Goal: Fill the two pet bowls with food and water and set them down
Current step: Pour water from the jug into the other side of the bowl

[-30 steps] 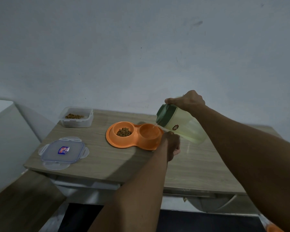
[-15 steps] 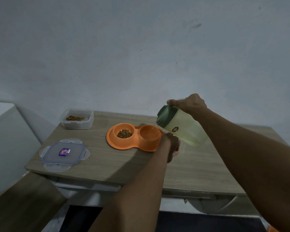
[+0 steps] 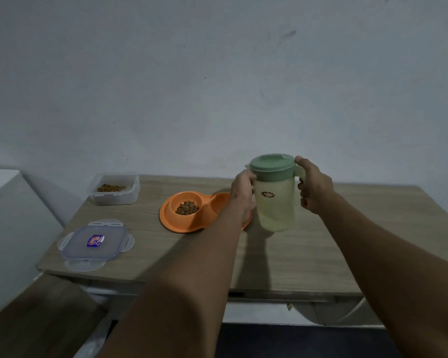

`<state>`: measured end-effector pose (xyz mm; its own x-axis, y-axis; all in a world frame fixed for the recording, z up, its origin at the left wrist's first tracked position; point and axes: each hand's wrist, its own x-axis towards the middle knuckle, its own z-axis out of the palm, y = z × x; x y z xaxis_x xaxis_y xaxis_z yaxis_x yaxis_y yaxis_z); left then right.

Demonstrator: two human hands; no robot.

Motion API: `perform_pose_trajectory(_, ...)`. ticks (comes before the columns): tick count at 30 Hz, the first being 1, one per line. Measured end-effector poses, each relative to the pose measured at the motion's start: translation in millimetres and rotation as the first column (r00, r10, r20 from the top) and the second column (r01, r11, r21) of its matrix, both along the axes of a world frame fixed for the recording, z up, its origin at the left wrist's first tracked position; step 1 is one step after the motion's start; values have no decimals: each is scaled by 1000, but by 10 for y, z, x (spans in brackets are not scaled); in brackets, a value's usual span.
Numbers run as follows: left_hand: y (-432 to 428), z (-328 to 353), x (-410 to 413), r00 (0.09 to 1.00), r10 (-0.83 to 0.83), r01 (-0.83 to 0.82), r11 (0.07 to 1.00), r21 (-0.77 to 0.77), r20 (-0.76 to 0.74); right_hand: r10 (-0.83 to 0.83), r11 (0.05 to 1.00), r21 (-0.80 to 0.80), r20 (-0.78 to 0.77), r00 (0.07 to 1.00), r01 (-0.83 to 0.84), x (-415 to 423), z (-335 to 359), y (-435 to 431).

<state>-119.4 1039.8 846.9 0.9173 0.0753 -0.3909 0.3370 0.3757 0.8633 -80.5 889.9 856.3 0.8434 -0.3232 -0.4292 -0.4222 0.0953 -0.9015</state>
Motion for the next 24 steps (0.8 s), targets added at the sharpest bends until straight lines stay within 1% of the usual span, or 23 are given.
perform_pose_trajectory(2, -35, 67, 95, 998, -35, 34, 999, 19, 58, 1, 997, 72, 0, 1000, -1, -6, -56, -63)
perform_pose_trajectory(4, -67, 98, 189, 992, -80, 69, 992, 107, 97, 19, 992, 122, 12, 1000, -20, -7, -95, -111)
perform_pose_trajectory(6, -139, 98, 290, 990, -117, 99, 976, 195, 84, 32, 986, 163, 32, 999, -37, 6, -135, -192)
perform_pose_trajectory(9, -269, 86, 405, 991, -116, 89, 949, 304, 72, 35, 979, 197, 60, 998, -46, 49, -203, -293)
perform_pose_trajectory(11, -344, 76, 443, 992, -106, 79, 948, 309, 72, 19, 979, 201, 78, 997, -34, 91, -241, -347)
perform_pose_trajectory(14, -489, 0, 528, 994, -83, 61, 963, 261, 74, 34, 982, 182, 63, 997, -45, 161, -266, -486)
perform_pose_trajectory(16, -583, -82, 555, 995, -68, 51, 971, 233, 66, 56, 989, 133, 29, 998, -59, 201, -277, -584)
perform_pose_trajectory(20, -752, -239, 598, 998, -45, 32, 971, 237, 50, 52, 998, 33, 4, 999, -52, 273, -328, -749)
perform_pose_trajectory(24, -881, -346, 648, 999, -49, 46, 975, 219, 9, 77, 997, -17, -2, 997, -77, 333, -424, -867)
